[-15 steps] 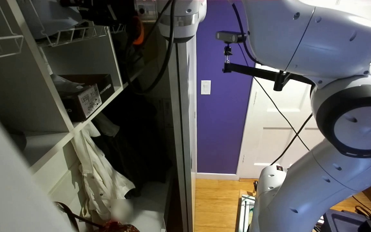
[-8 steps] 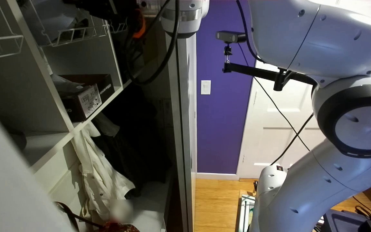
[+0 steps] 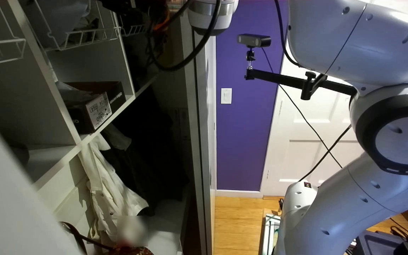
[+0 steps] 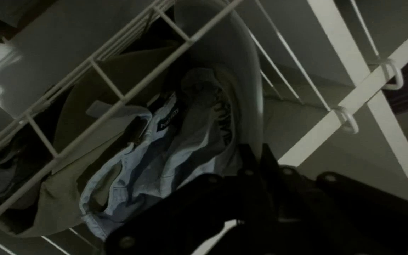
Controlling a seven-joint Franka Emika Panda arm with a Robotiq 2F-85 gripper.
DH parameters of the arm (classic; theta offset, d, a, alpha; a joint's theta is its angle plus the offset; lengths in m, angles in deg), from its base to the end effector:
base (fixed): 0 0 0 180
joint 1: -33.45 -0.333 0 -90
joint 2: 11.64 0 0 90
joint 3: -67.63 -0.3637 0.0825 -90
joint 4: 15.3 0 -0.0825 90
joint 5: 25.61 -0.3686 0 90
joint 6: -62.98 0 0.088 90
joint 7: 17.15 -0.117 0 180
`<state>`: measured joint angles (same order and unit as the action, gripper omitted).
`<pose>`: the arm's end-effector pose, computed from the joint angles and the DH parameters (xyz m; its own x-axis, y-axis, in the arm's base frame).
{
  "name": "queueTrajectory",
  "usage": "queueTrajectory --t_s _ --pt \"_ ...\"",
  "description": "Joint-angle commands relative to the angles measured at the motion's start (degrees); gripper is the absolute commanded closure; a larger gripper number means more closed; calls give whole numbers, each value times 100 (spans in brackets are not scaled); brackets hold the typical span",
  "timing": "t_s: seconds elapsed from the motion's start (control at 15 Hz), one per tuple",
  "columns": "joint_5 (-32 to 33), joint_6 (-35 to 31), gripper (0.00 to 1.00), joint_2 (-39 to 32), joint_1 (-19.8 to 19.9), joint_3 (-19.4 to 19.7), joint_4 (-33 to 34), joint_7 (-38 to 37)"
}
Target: Remove the blue cap from the rack on the right and put it in the box below the rack on the right
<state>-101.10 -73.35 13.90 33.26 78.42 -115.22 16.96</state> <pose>0.3851 -0.0952 0.9072 0.2808 -0.5584 0.7806 0.4580 -0.6368 -0.6202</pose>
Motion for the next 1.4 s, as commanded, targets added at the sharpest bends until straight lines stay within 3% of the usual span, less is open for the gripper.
queueTrajectory --t_s 0.0,0.47,0.67,1.07,1.33 --pt "-743 -97 98 21 9 91 25 -216" --pt "-2210 -799 98 -50 220 -140 -28 -713" --pt "-2233 -955 98 96 360 -237 -118 -839" --pt "-1445 -561 98 561 680 -194 -481 -1182" --pt "-1642 -321 98 775 650 -37 -466 -1344"
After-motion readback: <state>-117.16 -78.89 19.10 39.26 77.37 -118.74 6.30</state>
